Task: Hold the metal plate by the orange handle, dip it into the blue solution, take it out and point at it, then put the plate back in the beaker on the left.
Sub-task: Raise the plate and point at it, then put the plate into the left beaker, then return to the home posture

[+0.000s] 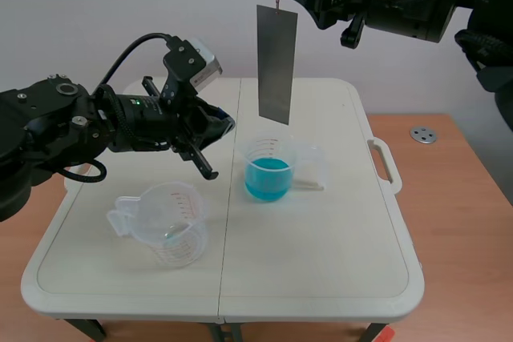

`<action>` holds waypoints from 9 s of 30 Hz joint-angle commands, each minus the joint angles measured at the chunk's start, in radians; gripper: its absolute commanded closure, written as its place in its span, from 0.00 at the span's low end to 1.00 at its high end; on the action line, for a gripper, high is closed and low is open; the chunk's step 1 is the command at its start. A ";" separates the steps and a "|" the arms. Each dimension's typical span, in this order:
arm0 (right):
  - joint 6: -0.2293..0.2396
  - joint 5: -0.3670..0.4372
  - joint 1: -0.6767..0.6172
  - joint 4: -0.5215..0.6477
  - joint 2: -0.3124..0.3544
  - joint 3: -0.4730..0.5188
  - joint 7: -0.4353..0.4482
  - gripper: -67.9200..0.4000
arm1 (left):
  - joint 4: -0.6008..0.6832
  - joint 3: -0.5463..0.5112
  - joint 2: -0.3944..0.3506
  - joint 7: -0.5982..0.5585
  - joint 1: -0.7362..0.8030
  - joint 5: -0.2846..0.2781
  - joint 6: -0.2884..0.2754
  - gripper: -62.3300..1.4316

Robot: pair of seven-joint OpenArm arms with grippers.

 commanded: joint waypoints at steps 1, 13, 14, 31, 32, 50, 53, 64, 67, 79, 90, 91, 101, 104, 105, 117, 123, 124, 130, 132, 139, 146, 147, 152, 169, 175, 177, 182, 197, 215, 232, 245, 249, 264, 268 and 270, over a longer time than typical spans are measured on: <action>0.012 0.018 0.017 0.021 0.010 0.013 0.014 0.97 | 0.022 -0.002 0.005 -0.013 -0.018 -0.010 0.000 0.93; 0.012 0.018 0.017 0.021 0.010 0.013 0.010 0.97 | 0.022 -0.002 0.005 -0.013 -0.018 -0.010 0.000 0.93; 0.012 0.018 0.017 0.021 0.010 0.013 0.010 0.97 | 0.022 -0.002 0.005 -0.013 -0.018 -0.010 0.000 0.93; 0.012 0.018 0.017 0.021 0.010 0.013 0.011 0.97 | 0.022 -0.002 0.005 -0.013 -0.018 -0.010 0.001 0.93; 0.012 0.018 0.017 0.021 0.010 0.013 0.011 0.97 | 0.022 -0.002 0.005 -0.013 -0.018 -0.010 0.001 0.93; 0.012 0.019 0.017 0.021 0.010 0.013 0.015 0.97 | 0.193 -0.261 -0.400 -0.101 0.286 -0.122 0.138 0.93; 0.012 0.019 0.018 0.021 0.010 0.013 0.016 0.97 | 0.213 -0.374 -0.487 -0.119 0.440 -0.145 0.187 0.93; 0.012 0.031 0.039 0.021 0.007 -0.013 0.020 0.97 | 0.209 -0.742 -0.581 -0.119 1.051 -0.169 0.333 0.93; 0.012 0.037 0.053 0.021 0.007 -0.042 0.023 0.97 | 0.209 -0.762 -0.575 -0.121 1.180 -0.169 0.334 0.93; 0.012 0.038 0.068 0.023 0.007 -0.154 0.080 0.97 | 0.209 -0.758 -0.368 -0.224 1.470 -0.060 0.262 0.93; 0.012 0.038 0.067 0.047 0.007 -0.246 0.098 0.97 | 0.209 -0.579 -0.260 -0.213 1.478 0.027 0.237 0.93; 0.012 0.038 0.067 0.050 0.007 -0.254 0.099 0.97 | 0.209 -0.559 -0.258 -0.208 1.478 0.028 0.237 0.93; 0.012 0.037 0.067 0.054 0.007 -0.343 0.121 0.97 | 0.208 -0.444 -0.252 -0.159 1.477 0.027 0.238 0.93; 0.012 0.037 0.067 0.054 0.007 -0.370 0.140 0.97 | 0.208 -0.438 -0.252 -0.159 1.477 0.027 0.238 0.93; 0.012 0.037 0.067 0.054 0.007 -0.379 0.148 0.97 | 0.208 -0.438 -0.252 -0.159 1.477 0.027 0.238 0.93; 0.012 0.026 0.067 0.054 -0.027 -0.472 0.158 0.97 | 0.208 -0.438 -0.253 -0.158 1.477 0.027 0.238 0.93; 0.012 -0.003 0.067 0.054 -0.051 -0.478 0.158 0.97 | 0.208 -0.438 -0.253 -0.159 1.477 0.027 0.238 0.93; 0.012 -0.010 0.067 0.054 -0.056 -0.478 0.158 0.97 | 0.208 -0.438 -0.253 -0.159 1.477 0.026 0.238 0.93; 0.012 -0.028 0.067 0.054 -0.068 -0.478 0.154 0.97 | 0.208 -0.438 -0.253 -0.159 1.477 0.026 0.238 0.93; 0.012 -0.033 0.066 0.054 -0.068 -0.478 0.153 0.97 | 0.208 -0.438 -0.253 -0.159 1.477 0.026 0.238 0.93; 0.012 -0.055 0.058 0.051 -0.071 -0.480 0.147 0.97 | 0.208 -0.438 -0.253 -0.159 1.477 0.026 0.238 0.93; 0.012 -0.065 0.039 0.029 -0.072 -0.480 0.151 0.97 | 0.208 -0.439 -0.253 -0.159 1.477 0.026 0.238 0.93; 0.012 -0.071 0.038 0.023 -0.074 -0.480 0.151 0.97 | 0.208 -0.439 -0.253 -0.159 1.477 0.026 0.238 0.93; 0.012 -0.082 0.033 -0.016 -0.079 -0.480 0.166 0.97 | 0.208 -0.439 -0.253 -0.159 1.477 0.026 0.238 0.93; 0.012 -0.148 0.033 -0.163 -0.124 -0.488 0.243 0.97 | 0.208 -0.438 -0.252 -0.159 1.472 0.023 0.237 0.93; 0.012 -0.148 0.033 -0.233 -0.148 -0.514 0.264 0.97 | 0.208 -0.438 -0.253 -0.159 1.472 0.023 0.237 0.93; 0.012 -0.148 0.033 -0.256 -0.159 -0.520 0.271 0.97 | 0.208 -0.438 -0.253 -0.160 1.472 0.023 0.237 0.93; 0.012 -0.147 0.029 -0.310 -0.183 -0.520 0.276 0.97 | 0.208 -0.438 -0.253 -0.160 1.472 0.023 0.238 0.93; 0.012 -0.147 0.027 -0.447 -0.228 -0.520 0.278 0.97 | 0.208 -0.438 -0.253 -0.159 1.472 0.023 0.238 0.93; 0.012 -0.147 0.028 -0.458 -0.225 -0.519 0.278 0.97 | 0.208 -0.438 -0.253 -0.151 1.472 0.023 0.238 0.93; 0.012 -0.146 0.054 -0.458 -0.204 -0.483 0.286 0.41 | 0.208 -0.438 -0.253 -0.135 1.472 0.023 0.238 0.89; 0.012 -0.147 0.071 -0.457 -0.186 -0.377 0.282 0.12 | 0.208 -0.439 -0.252 -0.111 1.472 0.019 0.239 0.00; 0.012 -0.148 0.070 -0.437 -0.186 -0.357 0.253 0.02 | 0.208 -0.439 -0.253 -0.111 1.472 0.020 0.241 0.00; -0.042 -0.142 0.056 -0.204 0.022 -0.277 0.191 0.02 | 0.237 -0.578 -0.302 -0.164 1.472 0.010 0.249 0.00; -0.057 -0.138 0.026 -0.158 0.089 -0.233 0.193 0.02 | 0.288 -0.721 -0.330 -0.164 1.472 -0.024 0.249 0.00; -0.057 -0.139 0.002 -0.134 0.116 -0.204 0.194 0.02 | 0.321 -0.789 -0.340 -0.166 1.472 -0.030 0.249 0.00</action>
